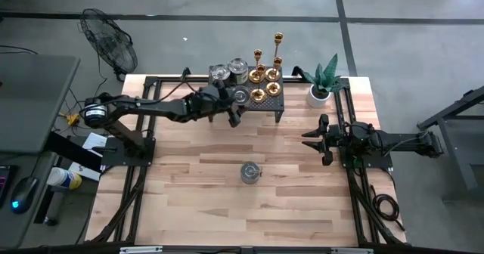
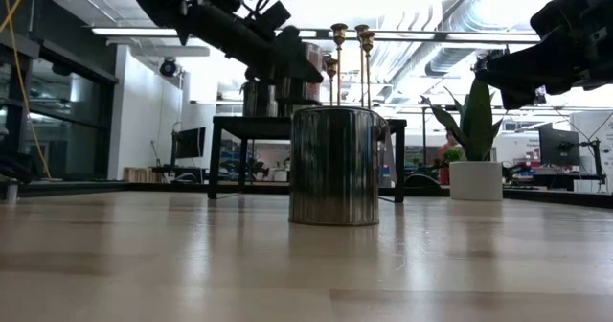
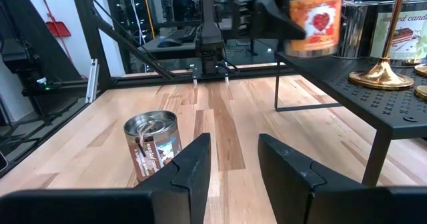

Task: Pick & Place candle stick holders
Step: Put the scented candle on the shelf

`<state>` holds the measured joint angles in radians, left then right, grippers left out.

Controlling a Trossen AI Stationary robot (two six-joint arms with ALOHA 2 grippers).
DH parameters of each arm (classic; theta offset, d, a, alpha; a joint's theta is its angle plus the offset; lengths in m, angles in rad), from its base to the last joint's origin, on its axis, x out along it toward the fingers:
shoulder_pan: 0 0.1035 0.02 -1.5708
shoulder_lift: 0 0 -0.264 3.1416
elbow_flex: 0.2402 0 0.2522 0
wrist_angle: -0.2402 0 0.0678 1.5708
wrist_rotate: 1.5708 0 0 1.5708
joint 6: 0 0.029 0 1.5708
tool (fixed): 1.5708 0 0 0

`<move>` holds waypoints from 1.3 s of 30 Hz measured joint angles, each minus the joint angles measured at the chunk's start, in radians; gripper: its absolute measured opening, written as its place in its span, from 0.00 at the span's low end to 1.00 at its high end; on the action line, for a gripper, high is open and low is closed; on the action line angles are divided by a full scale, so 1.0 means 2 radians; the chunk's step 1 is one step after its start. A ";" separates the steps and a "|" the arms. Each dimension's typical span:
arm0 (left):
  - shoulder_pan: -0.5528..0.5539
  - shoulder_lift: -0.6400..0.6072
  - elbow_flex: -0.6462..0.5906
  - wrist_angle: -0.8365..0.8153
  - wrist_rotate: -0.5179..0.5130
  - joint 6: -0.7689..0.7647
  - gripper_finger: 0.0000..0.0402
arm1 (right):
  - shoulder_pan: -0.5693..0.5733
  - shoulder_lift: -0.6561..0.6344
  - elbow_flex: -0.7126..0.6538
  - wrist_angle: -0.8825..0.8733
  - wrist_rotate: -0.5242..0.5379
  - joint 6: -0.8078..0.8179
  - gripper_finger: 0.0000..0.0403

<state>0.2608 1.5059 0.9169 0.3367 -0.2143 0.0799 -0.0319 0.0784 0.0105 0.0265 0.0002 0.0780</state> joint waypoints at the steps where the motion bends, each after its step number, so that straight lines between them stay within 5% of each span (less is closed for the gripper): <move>1: 0.006 0.000 0.000 0.000 0.007 0.000 0.88 | 0.000 0.000 0.000 0.000 0.000 0.000 0.29; 10: 0.038 0.000 0.000 0.002 0.103 0.041 0.88 | 0.000 0.000 0.000 0.000 0.000 0.000 0.29; 18: 0.061 0.010 -0.001 0.006 0.137 0.058 0.88 | 0.000 0.000 0.000 0.000 0.000 0.000 0.29; 39: 0.076 0.036 -0.001 0.040 0.080 0.053 0.88 | 0.000 0.000 0.000 0.000 0.000 0.000 0.29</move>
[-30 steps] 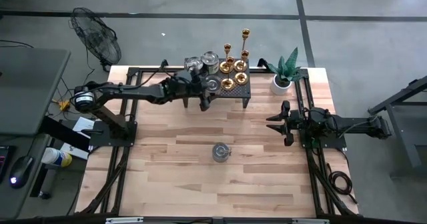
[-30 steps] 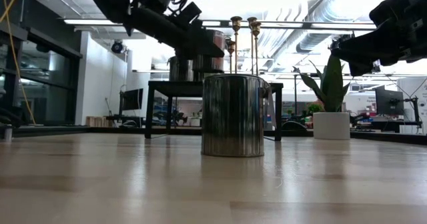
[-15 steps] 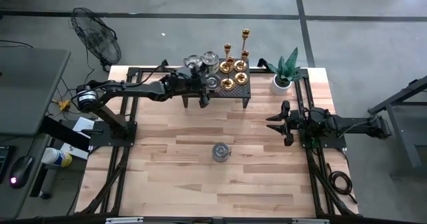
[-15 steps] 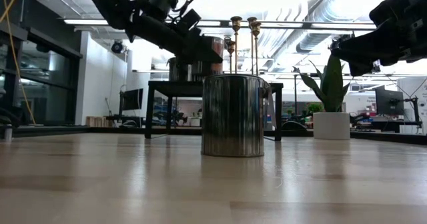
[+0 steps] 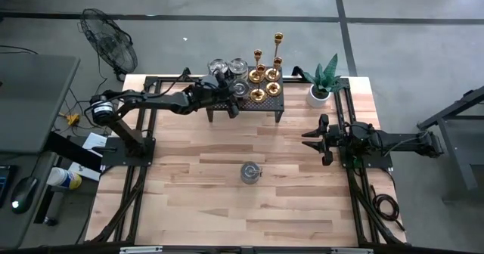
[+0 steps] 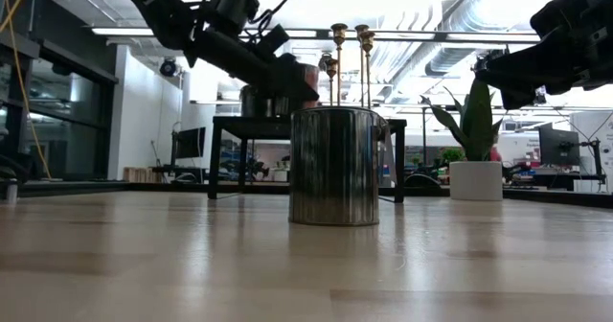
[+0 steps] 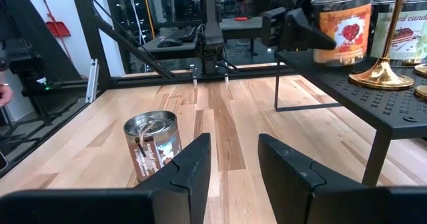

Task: Pick & Place candle stick holders
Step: Put the scented candle on the shelf

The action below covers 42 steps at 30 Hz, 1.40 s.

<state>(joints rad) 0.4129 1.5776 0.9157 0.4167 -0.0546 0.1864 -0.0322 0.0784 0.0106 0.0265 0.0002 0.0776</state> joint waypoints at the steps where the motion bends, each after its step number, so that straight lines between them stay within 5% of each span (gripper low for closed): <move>1: 0.000 0.000 0.000 0.000 -0.005 0.000 0.88 | 0.000 0.000 0.000 0.000 0.000 0.000 0.29; 42: 0.000 0.005 0.000 0.006 -0.025 -0.005 0.96 | 0.000 0.000 0.000 0.000 0.000 0.000 0.29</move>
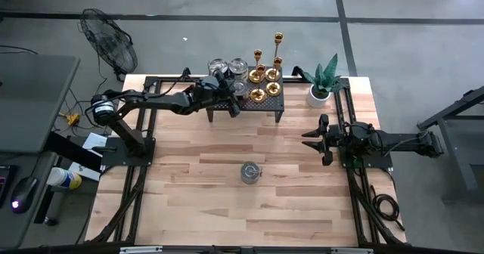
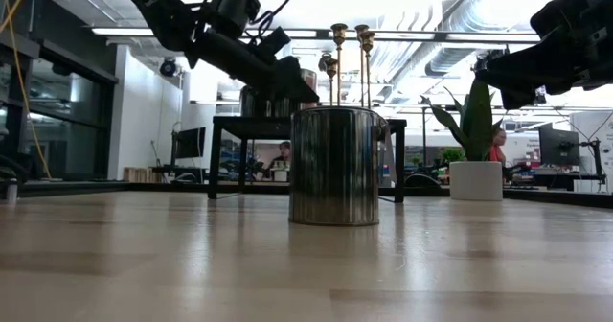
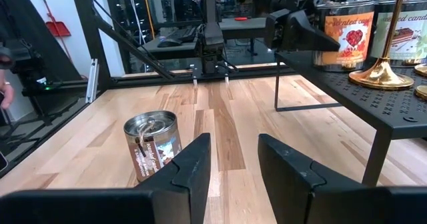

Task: Pick & Place candle stick holders
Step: Put the scented candle on the shelf

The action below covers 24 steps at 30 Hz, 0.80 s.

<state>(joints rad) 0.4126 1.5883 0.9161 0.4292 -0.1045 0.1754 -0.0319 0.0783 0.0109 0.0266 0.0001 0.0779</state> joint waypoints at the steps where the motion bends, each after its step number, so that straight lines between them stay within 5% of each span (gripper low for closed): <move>1: 0.000 0.000 0.000 0.005 -0.001 0.001 0.96 | 0.000 0.000 0.000 0.000 0.000 0.000 0.29; 24: 0.000 -0.005 0.004 0.026 -0.001 0.002 0.96 | 0.000 0.000 0.000 0.000 0.000 0.000 0.29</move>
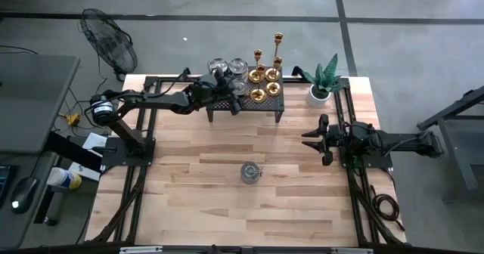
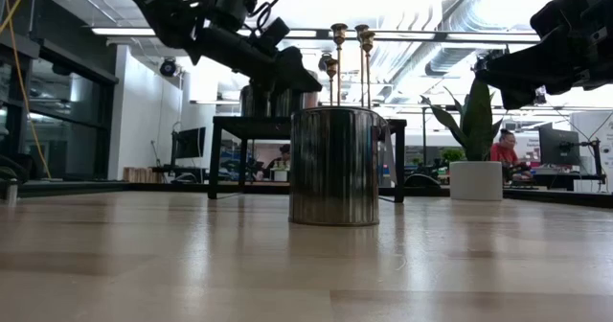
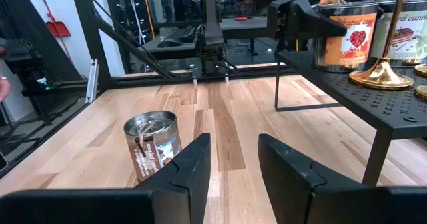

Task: Pick & Place candle stick holders
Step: Put the scented candle on the shelf

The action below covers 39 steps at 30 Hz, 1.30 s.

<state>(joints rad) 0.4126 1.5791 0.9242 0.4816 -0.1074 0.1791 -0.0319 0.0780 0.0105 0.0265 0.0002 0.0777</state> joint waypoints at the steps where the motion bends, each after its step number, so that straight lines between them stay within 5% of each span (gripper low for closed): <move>1: 0.000 0.000 0.001 0.000 0.000 0.000 0.96 | 0.000 0.000 0.000 0.000 0.000 0.000 0.29; 39: 0.000 -0.021 0.021 0.010 -0.008 0.027 0.96 | 0.000 0.000 0.000 0.000 0.000 0.000 0.29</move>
<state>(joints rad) 0.4129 1.5370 0.9657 0.5019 -0.1234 0.2321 -0.0322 0.0783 0.0109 0.0268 0.0002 0.0777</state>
